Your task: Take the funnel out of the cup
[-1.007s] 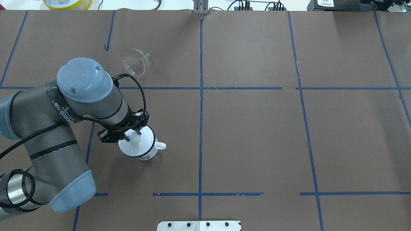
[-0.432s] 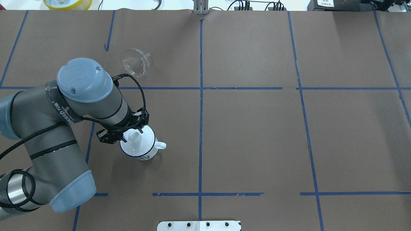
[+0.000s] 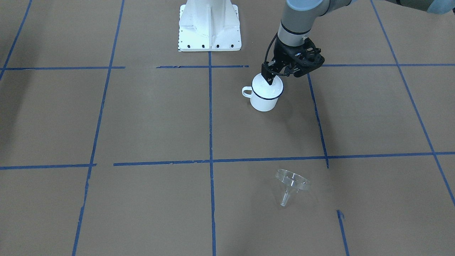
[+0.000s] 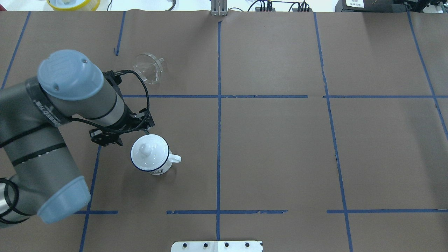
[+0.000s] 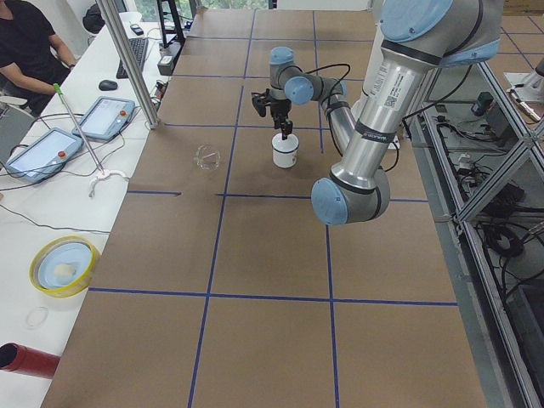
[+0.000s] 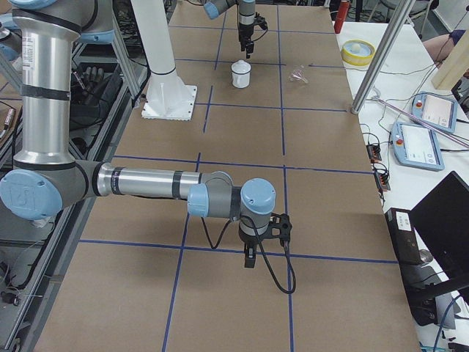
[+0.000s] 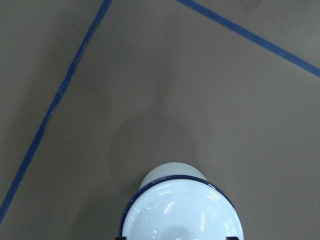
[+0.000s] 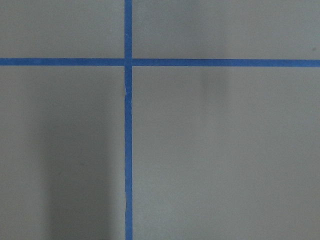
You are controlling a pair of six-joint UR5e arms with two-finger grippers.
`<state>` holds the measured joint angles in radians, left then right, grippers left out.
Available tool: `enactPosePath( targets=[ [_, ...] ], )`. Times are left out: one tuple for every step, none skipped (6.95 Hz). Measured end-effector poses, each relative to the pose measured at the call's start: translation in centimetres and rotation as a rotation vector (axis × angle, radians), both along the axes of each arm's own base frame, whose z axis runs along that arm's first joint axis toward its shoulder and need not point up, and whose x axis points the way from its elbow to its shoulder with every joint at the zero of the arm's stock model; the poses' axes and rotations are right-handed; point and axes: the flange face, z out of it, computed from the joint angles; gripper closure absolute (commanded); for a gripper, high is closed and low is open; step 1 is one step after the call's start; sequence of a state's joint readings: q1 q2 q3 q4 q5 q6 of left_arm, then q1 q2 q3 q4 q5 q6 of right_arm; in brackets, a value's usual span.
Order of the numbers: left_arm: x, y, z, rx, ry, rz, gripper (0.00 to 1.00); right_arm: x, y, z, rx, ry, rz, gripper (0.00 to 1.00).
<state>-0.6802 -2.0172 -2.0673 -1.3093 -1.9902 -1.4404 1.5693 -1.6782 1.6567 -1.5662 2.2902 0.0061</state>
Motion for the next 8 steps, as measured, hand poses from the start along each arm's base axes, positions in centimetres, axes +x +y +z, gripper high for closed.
enactPosePath(
  targets=[
    [-4.8, -2.8, 2.3, 0.077, -0.026, 0.041, 0.16, 0.0, 0.0, 0.0, 0.000, 0.000, 0.000, 0.00],
    [-11.1, -5.6, 6.1, 0.143, -0.067, 0.088, 0.16, 0.0, 0.0, 0.0, -0.001, 0.000, 0.000, 0.00],
    [-18.4, -7.2, 10.9, 0.203, -0.117, 0.149, 0.15, 0.0, 0.0, 0.1, -0.001, 0.000, 0.000, 0.00],
    [-26.3, -7.4, 17.0, 0.255, -0.172, 0.231, 0.12, 0.0, 0.0, 0.1, -0.001, 0.000, 0.000, 0.00],
    [-35.0, -6.7, 23.6, 0.302, -0.221, 0.311, 0.08, 0.0, 0.0, 0.1, -0.001, 0.000, 0.000, 0.00],
    [-42.4, -5.8, 29.5, 0.334, -0.240, 0.357, 0.00, 0.0, 0.0, 0.1, -0.001, 0.000, 0.000, 0.00],
    [-47.4, -4.4, 34.2, 0.352, -0.221, 0.377, 0.00, 0.0, 0.0, 0.0, -0.001, 0.000, 0.000, 0.00],
    [-50.6, -2.9, 37.1, 0.380, -0.166, 0.375, 0.00, 0.0, 0.0, 0.0, -0.001, 0.000, 0.000, 0.00]
  ],
)
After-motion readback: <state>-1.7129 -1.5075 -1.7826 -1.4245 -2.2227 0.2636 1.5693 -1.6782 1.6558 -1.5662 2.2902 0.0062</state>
